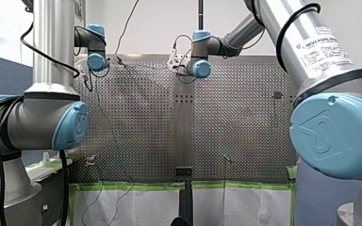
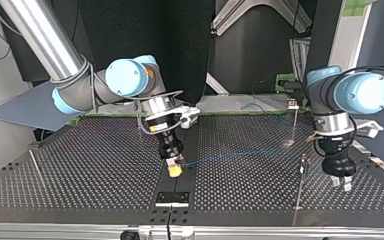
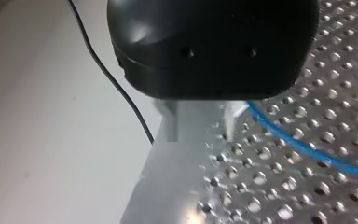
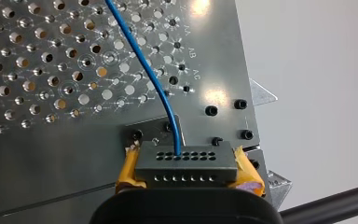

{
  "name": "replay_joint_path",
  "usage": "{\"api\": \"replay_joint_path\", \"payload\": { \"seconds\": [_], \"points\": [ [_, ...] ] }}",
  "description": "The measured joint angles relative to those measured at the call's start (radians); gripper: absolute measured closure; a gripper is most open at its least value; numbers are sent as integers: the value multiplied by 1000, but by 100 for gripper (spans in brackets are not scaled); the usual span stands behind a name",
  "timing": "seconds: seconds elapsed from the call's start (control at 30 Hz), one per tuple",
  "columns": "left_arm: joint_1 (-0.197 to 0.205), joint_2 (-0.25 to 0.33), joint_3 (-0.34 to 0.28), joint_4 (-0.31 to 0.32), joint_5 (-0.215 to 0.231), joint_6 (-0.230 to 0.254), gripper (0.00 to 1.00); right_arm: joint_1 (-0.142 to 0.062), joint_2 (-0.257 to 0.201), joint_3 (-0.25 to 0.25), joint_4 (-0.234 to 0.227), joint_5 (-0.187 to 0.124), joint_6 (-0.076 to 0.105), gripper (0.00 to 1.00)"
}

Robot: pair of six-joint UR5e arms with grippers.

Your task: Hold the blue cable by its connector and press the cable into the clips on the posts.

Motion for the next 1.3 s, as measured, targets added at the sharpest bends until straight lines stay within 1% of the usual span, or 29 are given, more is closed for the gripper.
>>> {"api": "replay_joint_path", "payload": {
  "seconds": [0.3,0.4,0.47,0.57,0.67,0.8,0.9,1.07,1.3],
  "points": [
    [1,1,0,-71,-69,73,0,0,0,0,1,0,-2,100],
    [-1,1,0,-96,-78,93,0,-1,0,0,1,0,-3,100],
    [-3,1,0,-111,-76,99,0,-1,0,0,1,0,-3,100],
    [-8,1,0,-134,-61,105,0,-1,0,0,1,0,-3,100],
    [-13,1,0,-161,-36,116,0,-1,0,0,1,0,-3,100],
    [-22,4,-1,-200,1,145,0,0,0,0,1,0,-4,100],
    [-28,12,-2,-228,19,158,0,0,0,0,1,0,-4,100],
    [-34,36,-18,-266,20,144,0,0,0,0,2,0,-5,100],
    [-35,96,-79,-330,17,121,0,0,0,0,3,0,-7,100]
  ]
}}
